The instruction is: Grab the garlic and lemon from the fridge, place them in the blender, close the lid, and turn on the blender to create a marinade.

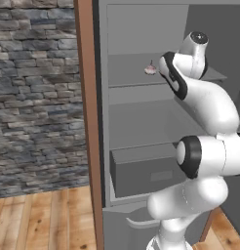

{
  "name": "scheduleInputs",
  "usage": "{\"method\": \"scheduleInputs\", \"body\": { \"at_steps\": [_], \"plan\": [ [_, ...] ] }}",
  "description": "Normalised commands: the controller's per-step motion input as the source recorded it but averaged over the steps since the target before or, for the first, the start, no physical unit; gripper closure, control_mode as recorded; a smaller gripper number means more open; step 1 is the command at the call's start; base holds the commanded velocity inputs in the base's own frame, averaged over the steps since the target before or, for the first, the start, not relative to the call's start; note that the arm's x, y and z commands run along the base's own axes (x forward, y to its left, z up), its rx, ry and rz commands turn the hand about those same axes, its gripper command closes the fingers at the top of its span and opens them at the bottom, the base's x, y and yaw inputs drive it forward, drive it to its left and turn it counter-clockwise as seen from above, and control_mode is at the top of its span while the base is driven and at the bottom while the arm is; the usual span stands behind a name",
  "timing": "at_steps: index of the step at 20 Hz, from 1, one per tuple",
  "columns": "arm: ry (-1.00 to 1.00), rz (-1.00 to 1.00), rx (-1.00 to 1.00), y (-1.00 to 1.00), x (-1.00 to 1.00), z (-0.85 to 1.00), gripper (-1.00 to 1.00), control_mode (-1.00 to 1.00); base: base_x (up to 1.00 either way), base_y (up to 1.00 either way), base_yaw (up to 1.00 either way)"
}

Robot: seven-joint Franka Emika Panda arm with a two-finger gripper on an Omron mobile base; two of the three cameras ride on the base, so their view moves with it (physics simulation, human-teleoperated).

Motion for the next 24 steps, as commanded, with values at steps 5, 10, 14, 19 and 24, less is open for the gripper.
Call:
{"method": "scheduleInputs", "body": {
  "at_steps": [5, 10, 14, 19, 24],
  "plan": [
    [0.0, 0.0, 0.0, 0.0, 0.35, 0.0, -1.0, -1.0, 0.0, 0.0, 0.0],
    [0.0, 0.0, 0.0, 0.0, 0.26, -0.02, -1.0, -1.0, 0.0, 0.0, 0.0],
    [-0.01, 0.0, 0.0, -0.04, 0.18, -0.08, -1.0, -1.0, 0.0, 0.0, 0.0],
    [-0.01, 0.0, 0.0, -0.03, 0.13, -0.06, -1.0, -1.0, 0.0, 0.0, 0.0],
    [-0.01, 0.0, 0.0, -0.03, 0.16, -0.09, -1.0, -1.0, 0.0, 0.0, 0.0]
  ]
}}
